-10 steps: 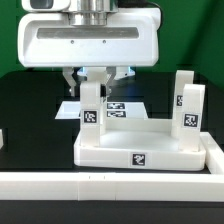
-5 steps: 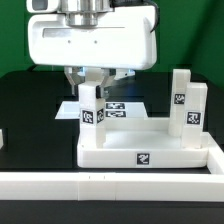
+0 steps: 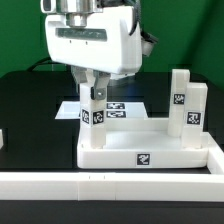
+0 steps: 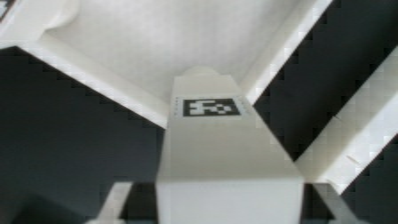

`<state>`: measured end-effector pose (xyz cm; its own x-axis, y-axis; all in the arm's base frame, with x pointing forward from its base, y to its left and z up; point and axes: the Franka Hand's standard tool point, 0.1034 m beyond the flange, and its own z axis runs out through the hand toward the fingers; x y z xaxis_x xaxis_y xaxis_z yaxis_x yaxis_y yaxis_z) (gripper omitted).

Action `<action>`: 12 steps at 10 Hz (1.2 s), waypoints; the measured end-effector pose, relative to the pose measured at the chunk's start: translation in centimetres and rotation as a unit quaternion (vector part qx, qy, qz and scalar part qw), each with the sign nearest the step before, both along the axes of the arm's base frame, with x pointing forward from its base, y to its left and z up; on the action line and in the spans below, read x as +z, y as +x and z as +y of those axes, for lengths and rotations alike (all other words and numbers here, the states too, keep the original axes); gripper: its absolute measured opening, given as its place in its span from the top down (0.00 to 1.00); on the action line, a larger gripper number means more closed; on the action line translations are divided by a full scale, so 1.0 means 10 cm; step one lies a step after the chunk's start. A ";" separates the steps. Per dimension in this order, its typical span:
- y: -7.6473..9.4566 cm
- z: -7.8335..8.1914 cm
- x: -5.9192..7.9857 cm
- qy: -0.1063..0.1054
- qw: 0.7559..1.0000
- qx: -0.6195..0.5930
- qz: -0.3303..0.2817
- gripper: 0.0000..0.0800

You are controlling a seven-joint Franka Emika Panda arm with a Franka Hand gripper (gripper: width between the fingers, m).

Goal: Assemble desk

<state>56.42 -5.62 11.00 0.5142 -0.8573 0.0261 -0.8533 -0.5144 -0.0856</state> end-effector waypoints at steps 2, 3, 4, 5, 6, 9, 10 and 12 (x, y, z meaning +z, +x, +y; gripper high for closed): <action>0.00 0.00 0.00 0.000 1.000 0.002 0.000 0.54; 0.00 0.01 0.00 -0.002 1.000 0.016 -0.001 0.54; 0.01 0.02 0.00 -0.005 0.999 0.049 -0.003 0.37; 0.01 0.05 0.00 -0.008 0.997 0.076 -0.003 0.37; 0.01 0.05 -0.01 -0.013 0.992 0.127 -0.004 0.22; 0.00 0.05 -0.03 -0.029 0.955 0.294 -0.004 0.19; 0.00 0.06 -0.03 -0.034 0.939 0.341 -0.004 0.19; 0.00 0.11 -0.04 -0.038 0.910 0.412 -0.005 0.19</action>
Offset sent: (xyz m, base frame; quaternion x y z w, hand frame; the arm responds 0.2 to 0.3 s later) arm 0.0010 0.0101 0.0011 0.0278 -0.0101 -0.1357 0.9903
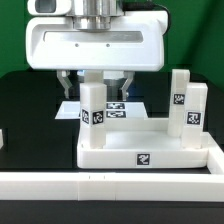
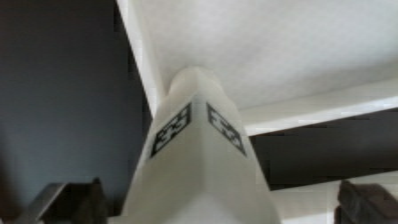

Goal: Assemble desk

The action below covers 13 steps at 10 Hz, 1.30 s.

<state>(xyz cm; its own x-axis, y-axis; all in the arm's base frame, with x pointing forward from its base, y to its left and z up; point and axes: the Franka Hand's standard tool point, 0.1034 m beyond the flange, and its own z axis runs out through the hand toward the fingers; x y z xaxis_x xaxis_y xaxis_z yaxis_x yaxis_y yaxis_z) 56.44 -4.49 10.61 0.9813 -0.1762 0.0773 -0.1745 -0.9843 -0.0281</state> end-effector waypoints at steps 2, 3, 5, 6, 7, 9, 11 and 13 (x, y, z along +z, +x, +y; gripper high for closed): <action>-0.01 -0.02 0.00 -0.006 0.996 0.089 0.001 0.19; -0.02 -0.02 -0.01 -0.009 0.989 0.145 0.005 0.19; -0.02 -0.02 -0.01 -0.018 0.980 0.201 0.006 0.19; -0.03 -0.02 -0.01 -0.024 0.972 0.233 0.007 0.19; -0.03 -0.04 -0.02 -0.028 0.963 0.266 0.007 0.19; -0.04 -0.06 -0.05 -0.031 0.964 0.264 0.007 0.29; -0.04 -0.06 -0.05 -0.031 0.964 0.264 0.007 0.64; -0.04 -0.06 -0.05 -0.030 0.967 0.253 0.007 0.64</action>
Offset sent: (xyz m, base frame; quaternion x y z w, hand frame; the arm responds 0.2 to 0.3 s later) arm -0.0010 0.0064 0.0035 -0.0023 -0.0083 -0.1466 0.9892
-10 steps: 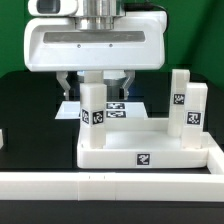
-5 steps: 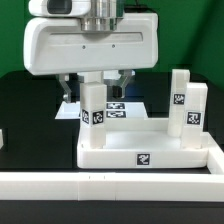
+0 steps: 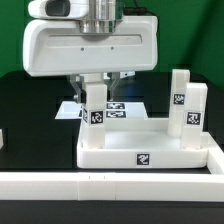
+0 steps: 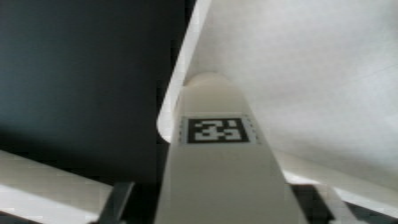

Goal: Assemble desk

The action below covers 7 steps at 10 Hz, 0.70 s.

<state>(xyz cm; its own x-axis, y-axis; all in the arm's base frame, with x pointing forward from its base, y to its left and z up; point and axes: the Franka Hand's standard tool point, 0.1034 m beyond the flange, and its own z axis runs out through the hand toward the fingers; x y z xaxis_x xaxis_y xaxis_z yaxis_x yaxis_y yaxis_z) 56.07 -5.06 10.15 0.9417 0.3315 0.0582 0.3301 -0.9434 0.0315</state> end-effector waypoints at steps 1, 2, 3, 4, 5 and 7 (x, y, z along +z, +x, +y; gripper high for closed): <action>0.00 0.00 0.00 0.000 1.000 0.000 0.000 0.64; 0.00 0.00 0.00 0.000 1.000 0.000 0.000 0.64; 0.00 0.00 0.00 0.006 0.999 -0.053 -0.001 0.64; 0.00 -0.01 0.00 0.014 0.990 -0.140 -0.002 0.64; 0.00 -0.01 -0.01 0.020 0.979 -0.204 -0.003 0.64; -0.01 -0.05 -0.01 0.025 0.960 -0.280 -0.003 0.64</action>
Offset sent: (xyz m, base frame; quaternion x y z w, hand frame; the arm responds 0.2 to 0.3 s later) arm -0.0015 -0.0026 -0.0007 0.0131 0.0051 0.3775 0.9259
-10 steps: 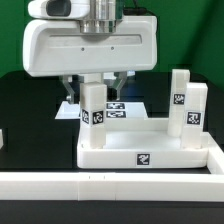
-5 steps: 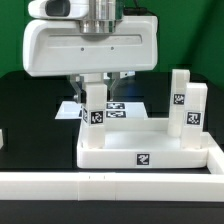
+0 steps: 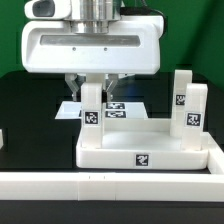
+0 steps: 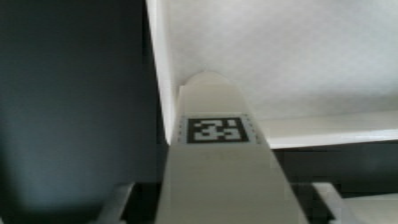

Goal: Assemble desk

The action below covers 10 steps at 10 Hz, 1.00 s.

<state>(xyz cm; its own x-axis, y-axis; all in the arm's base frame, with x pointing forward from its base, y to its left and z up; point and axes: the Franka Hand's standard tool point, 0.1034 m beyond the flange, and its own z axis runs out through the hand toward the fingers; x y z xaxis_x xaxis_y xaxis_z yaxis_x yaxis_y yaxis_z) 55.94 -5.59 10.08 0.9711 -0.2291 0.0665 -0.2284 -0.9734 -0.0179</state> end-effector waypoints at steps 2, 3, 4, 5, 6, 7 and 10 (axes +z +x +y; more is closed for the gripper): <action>-0.02 -0.09 0.01 0.002 0.995 -0.097 0.001 0.64; -0.02 -0.11 0.01 0.003 0.992 -0.127 0.002 0.64; -0.03 -0.15 0.01 0.003 0.987 -0.163 0.002 0.63; -0.04 -0.19 0.01 0.003 0.983 -0.184 0.002 0.63; -0.03 -0.21 0.01 0.003 0.981 -0.193 0.001 0.52; -0.03 -0.20 0.01 0.003 0.981 -0.192 0.001 0.52; -0.03 -0.20 0.01 0.003 0.981 -0.192 0.001 0.20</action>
Offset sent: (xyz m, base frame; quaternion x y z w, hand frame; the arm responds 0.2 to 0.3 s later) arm -0.0034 0.0051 -0.0016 -0.0071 -0.0215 0.2715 0.9622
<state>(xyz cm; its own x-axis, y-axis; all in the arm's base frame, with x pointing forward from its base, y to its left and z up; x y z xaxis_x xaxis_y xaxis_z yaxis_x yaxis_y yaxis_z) 55.62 -7.56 10.18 0.8133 -0.5785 0.0621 -0.5783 -0.8155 -0.0234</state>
